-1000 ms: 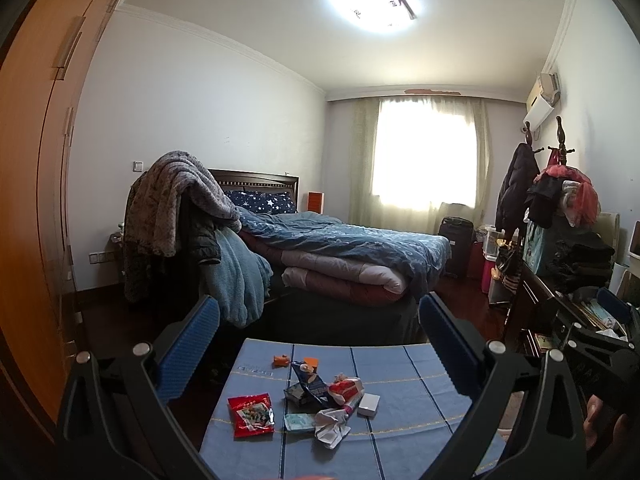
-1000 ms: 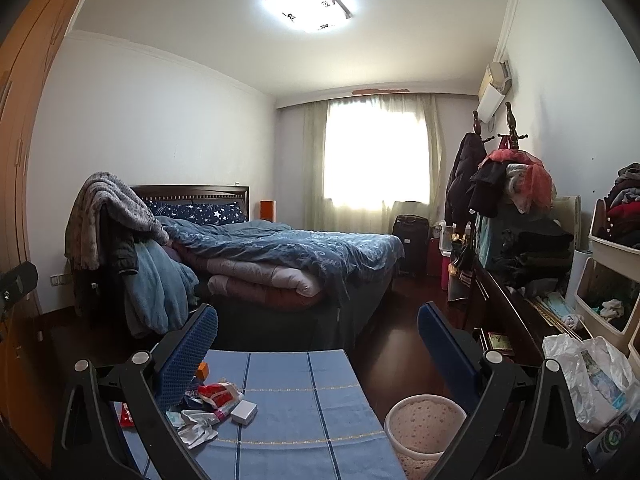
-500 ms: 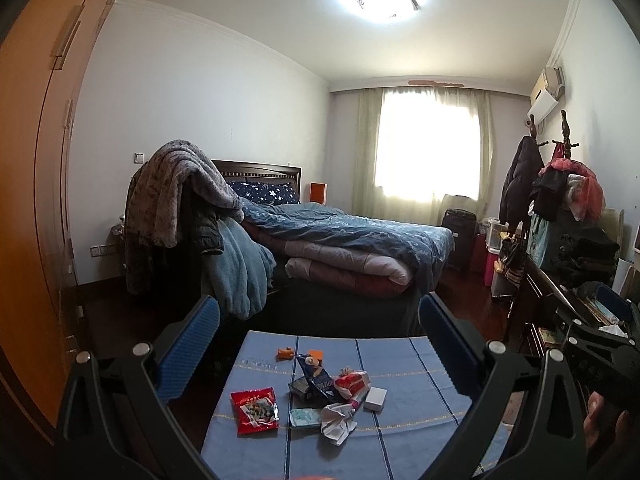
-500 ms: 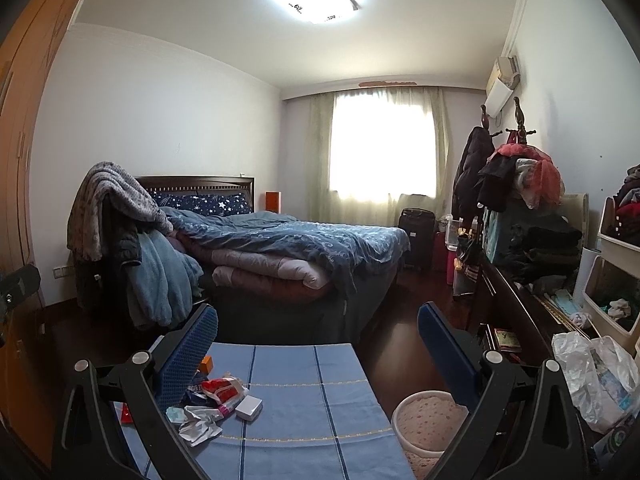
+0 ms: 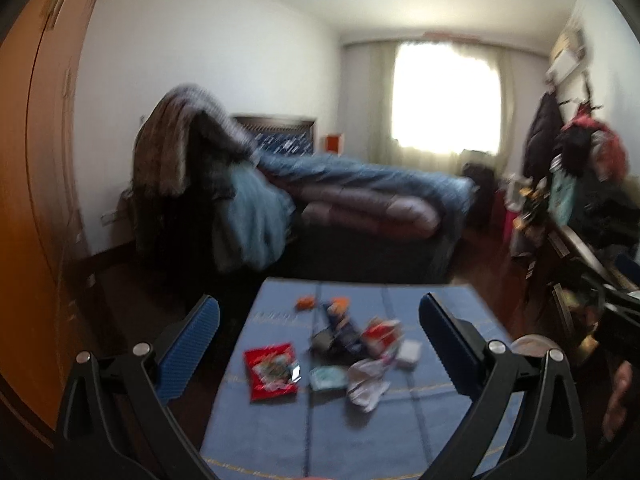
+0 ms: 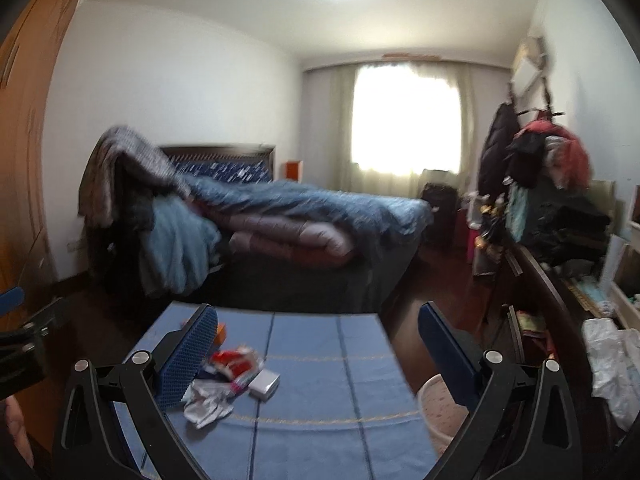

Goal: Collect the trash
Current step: 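Grasp the red snack wrapper with the left tool while the right tool grasps crumpled white paper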

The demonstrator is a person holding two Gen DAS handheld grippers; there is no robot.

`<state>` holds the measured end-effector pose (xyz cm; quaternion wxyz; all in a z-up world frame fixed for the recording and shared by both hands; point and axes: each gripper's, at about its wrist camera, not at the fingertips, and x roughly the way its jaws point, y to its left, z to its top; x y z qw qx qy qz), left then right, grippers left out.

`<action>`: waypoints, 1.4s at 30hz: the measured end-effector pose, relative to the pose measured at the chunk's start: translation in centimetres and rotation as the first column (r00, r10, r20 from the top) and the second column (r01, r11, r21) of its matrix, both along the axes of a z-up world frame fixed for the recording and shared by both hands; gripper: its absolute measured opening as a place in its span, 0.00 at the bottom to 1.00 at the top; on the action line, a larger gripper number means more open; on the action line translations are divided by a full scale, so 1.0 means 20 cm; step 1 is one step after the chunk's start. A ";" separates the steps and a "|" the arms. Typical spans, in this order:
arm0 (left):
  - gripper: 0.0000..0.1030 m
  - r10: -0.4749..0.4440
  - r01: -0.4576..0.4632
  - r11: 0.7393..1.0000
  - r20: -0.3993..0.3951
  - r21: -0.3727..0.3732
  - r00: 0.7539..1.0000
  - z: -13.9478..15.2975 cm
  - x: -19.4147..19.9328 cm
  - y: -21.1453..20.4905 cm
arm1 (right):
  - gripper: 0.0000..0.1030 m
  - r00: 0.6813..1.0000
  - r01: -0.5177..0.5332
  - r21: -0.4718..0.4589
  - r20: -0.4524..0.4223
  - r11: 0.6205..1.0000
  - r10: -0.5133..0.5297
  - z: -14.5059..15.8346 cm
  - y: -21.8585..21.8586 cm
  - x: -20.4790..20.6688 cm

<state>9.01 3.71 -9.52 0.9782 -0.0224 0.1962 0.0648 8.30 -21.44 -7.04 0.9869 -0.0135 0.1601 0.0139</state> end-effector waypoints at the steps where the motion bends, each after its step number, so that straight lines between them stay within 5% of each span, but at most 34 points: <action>1: 0.97 0.026 -0.026 1.000 -0.031 0.009 0.999 -0.06 0.05 0.02 | 0.97 1.000 -0.016 -0.008 -0.018 1.000 0.016 -0.04 0.03 0.03; 11: 0.97 0.134 -0.135 0.991 -0.321 0.022 0.937 -0.64 0.58 0.27 | 0.97 0.962 -0.134 -0.035 -0.244 0.990 0.122 -0.44 0.25 0.30; 20: 0.95 0.123 -0.149 0.989 -0.460 -0.020 0.879 -0.99 0.89 0.38 | 0.97 0.889 -0.192 -0.012 -0.425 0.981 0.169 -0.74 0.39 0.53; 28: 0.68 0.062 -0.147 0.981 -0.520 -0.125 0.852 -1.12 1.02 0.47 | 0.97 0.814 -0.251 0.050 -0.530 0.967 0.238 -0.91 0.54 0.66; 34: 0.45 0.070 -0.153 0.979 -0.487 -0.132 0.871 -1.13 1.05 0.51 | 0.97 0.790 -0.269 0.082 -0.551 0.960 0.268 -0.98 0.64 0.72; 38: 0.42 0.064 -0.164 0.970 -0.464 -0.179 0.883 -1.11 1.03 0.57 | 0.95 0.794 -0.270 0.096 -0.541 0.958 0.278 -1.00 0.68 0.76; 42: 0.41 0.084 -0.179 0.967 -0.435 -0.182 0.896 -1.07 0.99 0.60 | 0.61 0.788 -0.265 0.079 -0.557 0.961 0.263 -1.02 0.70 0.79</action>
